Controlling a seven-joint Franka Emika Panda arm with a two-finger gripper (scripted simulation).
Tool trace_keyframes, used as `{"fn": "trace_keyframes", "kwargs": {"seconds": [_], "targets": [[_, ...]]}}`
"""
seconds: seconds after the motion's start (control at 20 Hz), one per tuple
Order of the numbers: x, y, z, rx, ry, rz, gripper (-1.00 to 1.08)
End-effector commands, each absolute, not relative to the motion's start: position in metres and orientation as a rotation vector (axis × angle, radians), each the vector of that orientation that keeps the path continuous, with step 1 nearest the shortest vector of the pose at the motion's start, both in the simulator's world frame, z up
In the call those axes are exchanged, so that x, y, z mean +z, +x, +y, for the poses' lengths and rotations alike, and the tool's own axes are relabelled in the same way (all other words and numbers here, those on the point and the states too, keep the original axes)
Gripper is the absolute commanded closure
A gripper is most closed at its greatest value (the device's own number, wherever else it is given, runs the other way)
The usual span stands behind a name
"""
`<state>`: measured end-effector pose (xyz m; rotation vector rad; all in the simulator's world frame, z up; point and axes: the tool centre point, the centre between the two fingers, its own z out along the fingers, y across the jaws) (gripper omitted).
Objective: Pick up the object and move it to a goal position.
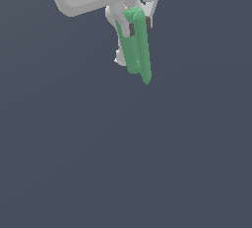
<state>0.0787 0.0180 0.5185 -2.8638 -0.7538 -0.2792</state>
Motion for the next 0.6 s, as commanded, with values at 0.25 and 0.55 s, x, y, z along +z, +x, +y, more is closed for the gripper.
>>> {"fn": "trace_keyframes", "kwargs": {"seconds": [0.25, 0.55], "targets": [[0.5316, 0.0801, 0.0152, -0.285, -2.846, -0.797, 1.08], [0.5338, 0.0807, 0.0147, -0.286, -2.843, -0.803, 1.08]]}}
